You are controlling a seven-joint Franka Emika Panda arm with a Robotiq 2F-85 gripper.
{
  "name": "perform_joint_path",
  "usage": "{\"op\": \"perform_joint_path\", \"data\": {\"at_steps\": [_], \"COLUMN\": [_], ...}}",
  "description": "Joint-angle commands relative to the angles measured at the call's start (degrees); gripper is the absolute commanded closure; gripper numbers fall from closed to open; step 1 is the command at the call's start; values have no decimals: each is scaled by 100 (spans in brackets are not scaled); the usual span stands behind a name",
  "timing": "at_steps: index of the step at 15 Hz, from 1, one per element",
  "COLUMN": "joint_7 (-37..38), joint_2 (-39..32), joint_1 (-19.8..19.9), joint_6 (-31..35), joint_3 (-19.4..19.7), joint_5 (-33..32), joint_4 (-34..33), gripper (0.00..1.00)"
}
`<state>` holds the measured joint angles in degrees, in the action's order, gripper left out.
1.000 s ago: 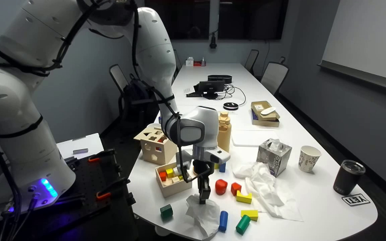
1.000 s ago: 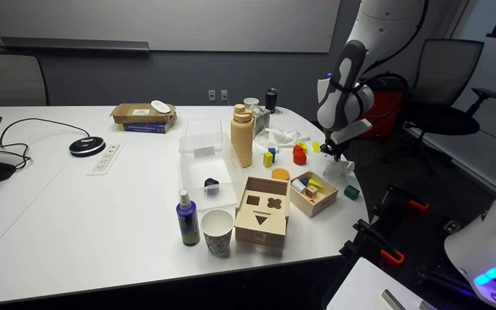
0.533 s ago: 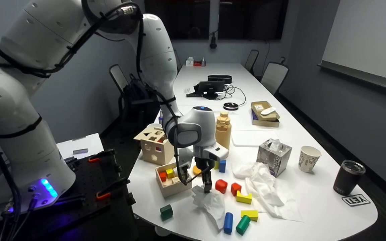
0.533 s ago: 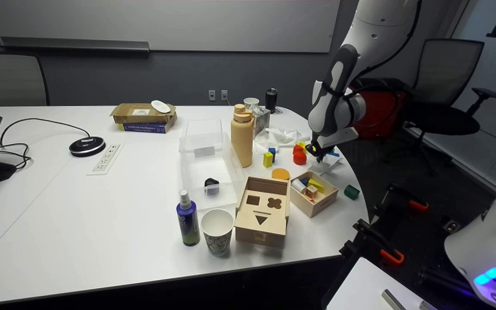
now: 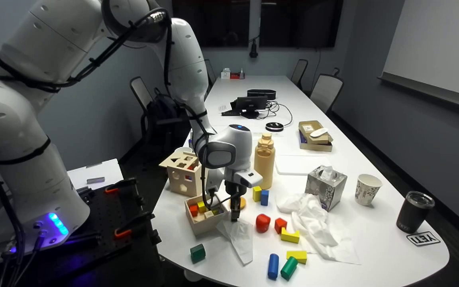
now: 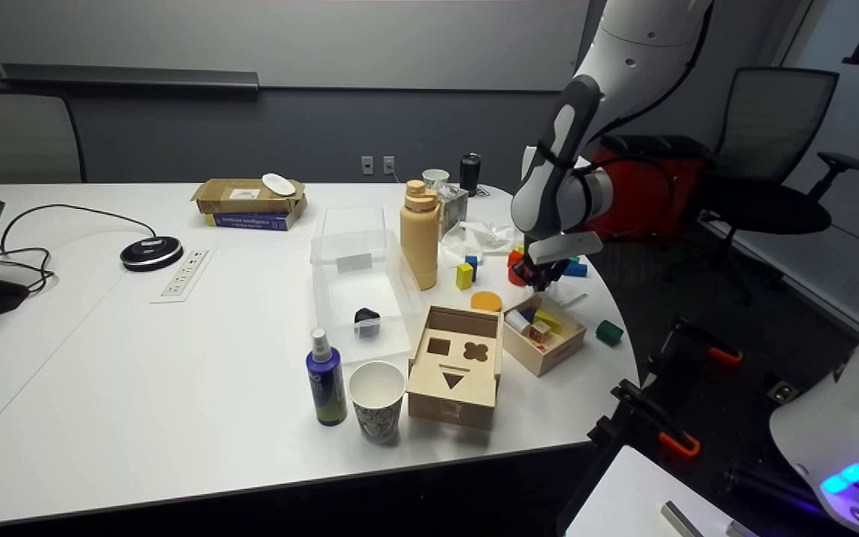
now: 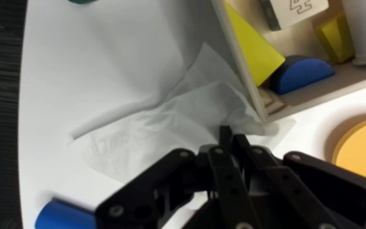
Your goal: Use the left paper towel to wipe the table
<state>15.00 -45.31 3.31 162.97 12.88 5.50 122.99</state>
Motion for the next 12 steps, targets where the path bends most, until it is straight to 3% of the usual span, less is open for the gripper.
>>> {"op": "perform_joint_path", "data": {"at_steps": [1,4,12], "joint_7": [468,664,799], "joint_2": [176,100,-340], "joint_1": [-497,-588,-387], "joint_6": [-550,-819,-375], "joint_3": [618,921,1112], "joint_5": [-117,-198,-82], "joint_4": [199,195,-505], "gripper": [99,99,99]}}
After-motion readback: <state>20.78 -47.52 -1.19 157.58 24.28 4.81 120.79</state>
